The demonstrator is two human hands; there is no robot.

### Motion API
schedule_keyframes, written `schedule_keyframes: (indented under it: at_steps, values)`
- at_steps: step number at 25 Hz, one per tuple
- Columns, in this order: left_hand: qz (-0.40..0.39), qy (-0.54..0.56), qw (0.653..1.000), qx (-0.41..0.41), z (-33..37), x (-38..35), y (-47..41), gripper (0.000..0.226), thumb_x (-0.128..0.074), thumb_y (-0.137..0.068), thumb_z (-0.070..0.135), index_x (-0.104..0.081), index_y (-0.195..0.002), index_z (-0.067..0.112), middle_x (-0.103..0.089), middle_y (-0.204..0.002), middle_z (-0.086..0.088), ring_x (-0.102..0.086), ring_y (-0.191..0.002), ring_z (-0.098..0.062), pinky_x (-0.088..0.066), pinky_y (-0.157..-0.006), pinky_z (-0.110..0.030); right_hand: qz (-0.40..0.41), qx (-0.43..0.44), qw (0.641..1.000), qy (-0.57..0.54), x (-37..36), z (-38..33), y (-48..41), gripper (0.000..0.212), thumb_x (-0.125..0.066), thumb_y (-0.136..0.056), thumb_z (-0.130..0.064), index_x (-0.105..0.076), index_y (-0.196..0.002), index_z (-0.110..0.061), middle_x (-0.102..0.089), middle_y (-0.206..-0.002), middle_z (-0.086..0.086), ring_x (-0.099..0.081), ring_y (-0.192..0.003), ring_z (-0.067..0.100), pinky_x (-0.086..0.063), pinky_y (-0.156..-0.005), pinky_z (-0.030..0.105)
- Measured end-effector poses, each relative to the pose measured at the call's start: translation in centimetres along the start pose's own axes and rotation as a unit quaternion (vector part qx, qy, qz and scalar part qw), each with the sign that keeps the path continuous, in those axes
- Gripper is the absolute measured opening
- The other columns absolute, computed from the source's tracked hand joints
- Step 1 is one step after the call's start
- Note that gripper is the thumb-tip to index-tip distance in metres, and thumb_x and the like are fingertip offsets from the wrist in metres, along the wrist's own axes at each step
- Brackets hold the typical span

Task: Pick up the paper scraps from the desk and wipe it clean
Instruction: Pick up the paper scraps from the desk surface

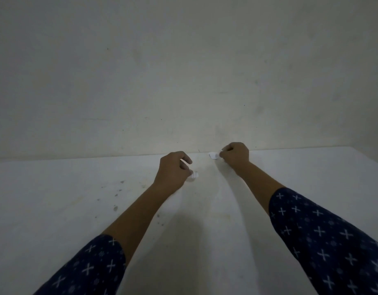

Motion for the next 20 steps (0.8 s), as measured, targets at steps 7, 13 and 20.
schedule_keyframes:
  at_steps: [7, 13, 20]
  values:
    - [0.041, 0.03, 0.999, 0.008, 1.3, 2.7, 4.7, 0.019, -0.069, -0.071, -0.004, -0.068, -0.084, 0.01, -0.064, -0.072, -0.006, -0.059, -0.065, -0.016, -0.047, -0.061, -0.022, -0.194, 0.003, 0.974, -0.12, -1.3, -4.0, 9.4, 0.031, -0.082, -0.062, 0.001, -0.061, -0.083, -0.008, -0.057, -0.06, 0.007, -0.051, -0.05, 0.014, -0.043, -0.046, 0.02]
    - [0.093, -0.016, 0.995, 0.02, 1.6, 8.1, 12.8, 0.012, -0.066, -0.07, -0.005, -0.07, -0.075, 0.005, -0.062, -0.067, -0.002, -0.058, -0.061, -0.013, -0.043, -0.057, -0.017, -0.305, 0.006, 0.947, -0.104, -2.1, -6.6, 20.6, 0.03, -0.079, -0.059, 0.011, -0.056, -0.056, -0.007, -0.056, -0.047, 0.0, -0.05, -0.044, 0.009, -0.04, -0.046, 0.018]
    - [0.114, -0.019, 0.991, 0.068, 1.0, 14.4, 23.6, 0.016, -0.065, -0.067, -0.01, -0.072, -0.074, 0.002, -0.061, -0.058, 0.0, -0.059, -0.056, -0.014, -0.049, -0.057, -0.017, -0.361, -0.075, 0.909, -0.196, -2.6, -8.3, 31.4, 0.013, -0.07, -0.068, 0.016, -0.064, -0.08, 0.016, -0.067, -0.075, 0.016, -0.066, -0.067, 0.021, -0.058, -0.063, 0.019]
Point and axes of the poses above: each hand's wrist, its own y-axis away from the middle knuckle, its own x-axis out of the back of the hand, z = x × y, the point moved 8 cm from there along -y, towards the middle knuckle
